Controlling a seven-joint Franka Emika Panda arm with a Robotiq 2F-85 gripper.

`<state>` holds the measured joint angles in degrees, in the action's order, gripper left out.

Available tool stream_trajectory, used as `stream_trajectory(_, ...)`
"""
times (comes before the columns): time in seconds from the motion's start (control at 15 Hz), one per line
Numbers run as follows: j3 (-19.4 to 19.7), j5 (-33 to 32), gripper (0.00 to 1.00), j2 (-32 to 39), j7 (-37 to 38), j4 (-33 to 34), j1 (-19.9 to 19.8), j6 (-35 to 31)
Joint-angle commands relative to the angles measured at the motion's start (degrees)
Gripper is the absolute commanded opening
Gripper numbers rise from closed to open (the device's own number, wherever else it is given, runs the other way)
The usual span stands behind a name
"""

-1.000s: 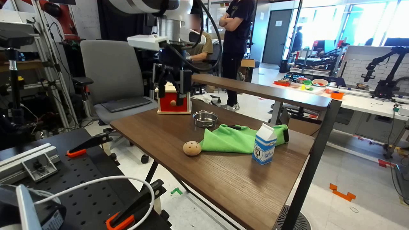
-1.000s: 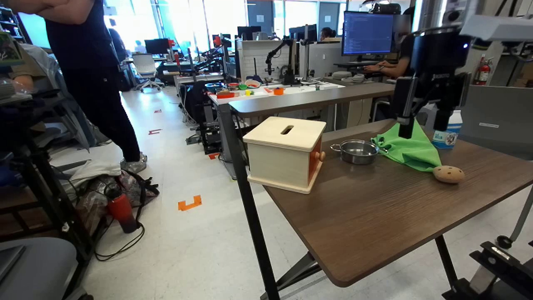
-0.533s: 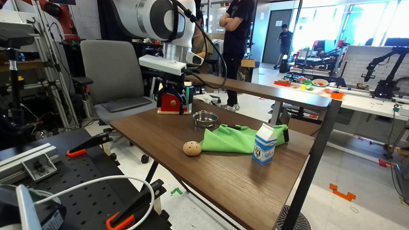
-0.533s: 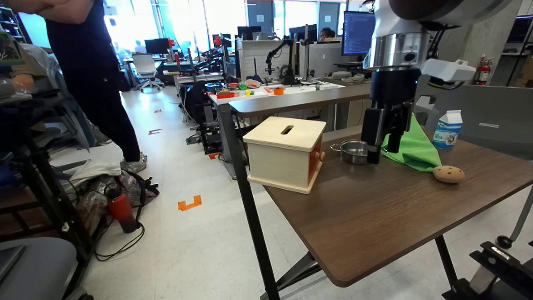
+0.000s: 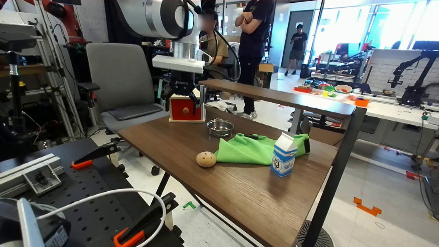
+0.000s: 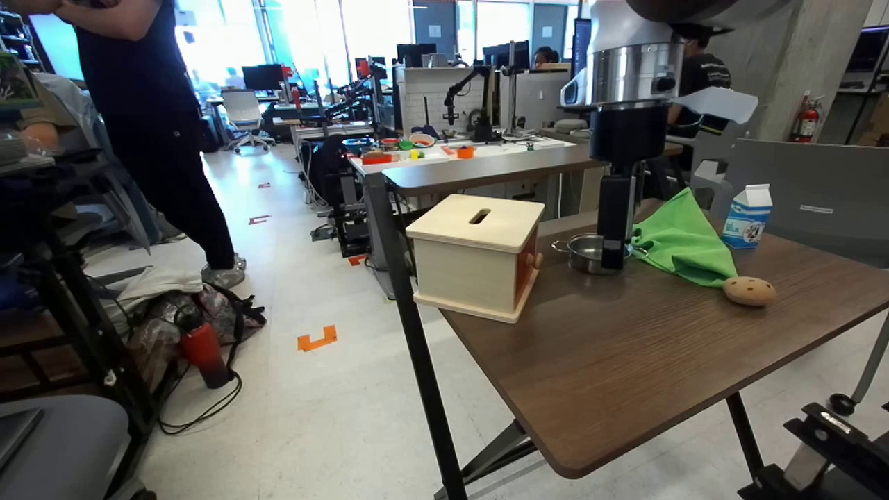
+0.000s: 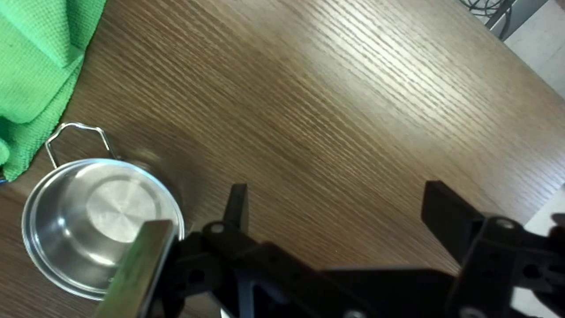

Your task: Open the drawer

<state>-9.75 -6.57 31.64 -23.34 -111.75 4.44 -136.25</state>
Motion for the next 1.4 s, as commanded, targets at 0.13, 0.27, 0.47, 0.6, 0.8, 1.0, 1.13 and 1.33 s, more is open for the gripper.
stream_trajectory(0.13, 0.0, -0.1, 1.00, 0.3, 0.1, 0.2, -0.2, 0.2)
stream_trajectory(0.27, 0.0, -0.1, 1.00, 0.3, 0.1, 0.2, -0.2, 0.2)
stream_trajectory(0.47, 0.0, -0.1, 1.00, 0.3, 0.1, 0.2, -0.2, 0.2)
stream_trajectory(0.6, 0.0, -0.1, 1.00, 0.3, 0.1, 0.2, -0.2, 0.2)
stream_trajectory(0.8, 0.0, -0.1, 1.00, 0.3, 0.1, 0.2, -0.2, 0.2)
stream_trajectory(1.0, -0.2, -0.2, 1.00, 0.1, -0.4, -0.3, -0.2, -0.8)
stream_trajectory(1.13, -1.4, 0.4, 1.00, -0.4, -2.7, -1.0, -0.9, -3.2)
stream_trajectory(1.33, -2.4, -1.3, 1.00, -1.3, -6.8, -2.4, -0.8, -8.4)
